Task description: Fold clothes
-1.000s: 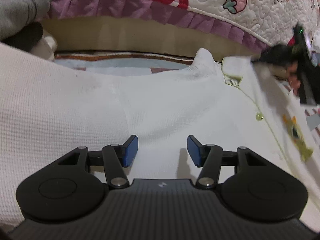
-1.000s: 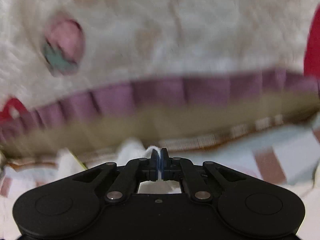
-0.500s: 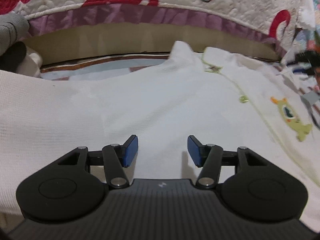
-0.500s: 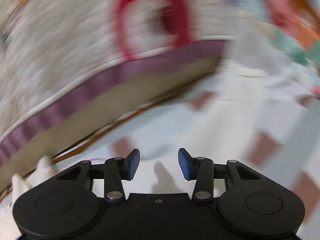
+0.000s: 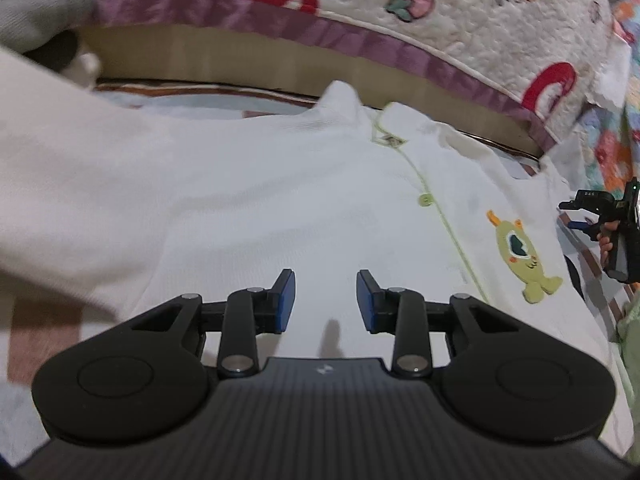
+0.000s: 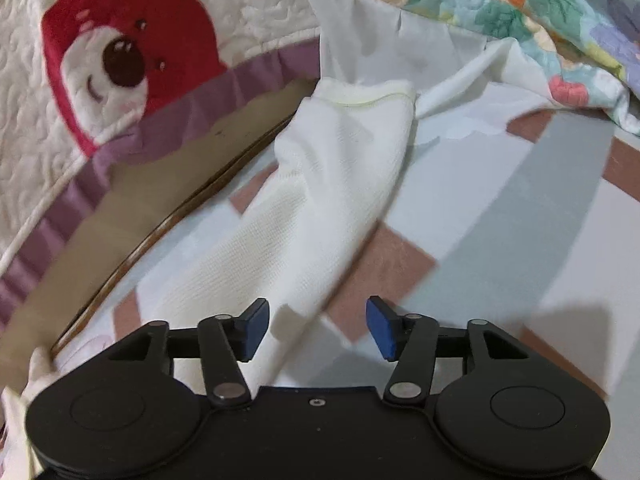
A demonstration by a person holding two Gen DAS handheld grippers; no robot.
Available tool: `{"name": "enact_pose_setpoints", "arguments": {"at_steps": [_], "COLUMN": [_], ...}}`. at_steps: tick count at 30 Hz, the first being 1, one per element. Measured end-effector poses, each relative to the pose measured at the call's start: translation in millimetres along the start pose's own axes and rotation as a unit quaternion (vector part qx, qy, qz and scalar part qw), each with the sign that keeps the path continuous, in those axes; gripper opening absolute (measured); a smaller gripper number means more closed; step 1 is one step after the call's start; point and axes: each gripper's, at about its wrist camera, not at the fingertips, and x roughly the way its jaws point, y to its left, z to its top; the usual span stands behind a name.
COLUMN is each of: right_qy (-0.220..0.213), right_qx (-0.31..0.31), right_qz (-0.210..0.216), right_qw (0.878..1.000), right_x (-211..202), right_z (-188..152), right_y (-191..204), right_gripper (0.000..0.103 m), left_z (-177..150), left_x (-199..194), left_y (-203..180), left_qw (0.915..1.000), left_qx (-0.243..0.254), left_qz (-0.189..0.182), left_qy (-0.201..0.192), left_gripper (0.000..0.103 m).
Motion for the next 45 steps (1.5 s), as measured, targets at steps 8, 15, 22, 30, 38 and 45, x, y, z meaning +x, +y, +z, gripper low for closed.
{"name": "enact_pose_setpoints", "arguments": {"at_steps": [8,15,22,30,38,45], "right_qy": [-0.020,-0.078,-0.052,-0.056,-0.088,0.099], "right_qx": [-0.059,-0.177,-0.132,0.134,-0.115,-0.383], "right_qz": [0.002,-0.050,-0.055,0.028,0.093,0.244], "right_qw": [0.998,0.980,0.988,0.989,0.985,0.886], "right_x": [21,-20,-5,15,-8,-64], "right_z": [14,40,33,39,26,-86], "right_y": [43,16,-21,-77,19,103], "right_gripper": [0.006,0.004,0.010,0.068,0.006,0.026], "left_z": [-13,-16,-17,-13,-13,-13], "left_x": [5,13,18,18,19,22], "left_y": [6,11,9,15,3,7], "left_qw": [0.9989,0.9971,0.9953,0.9954,0.9948,0.9953], "left_qx": [-0.021,-0.012,0.006,-0.019,0.010,-0.004], "left_qz": [0.034,0.062,0.079,0.080,0.088,0.080], "left_qy": [0.023,0.043,0.055,0.050,0.050,0.056], "left_gripper": [0.033,0.033,0.034,0.036,0.036,0.036]}}
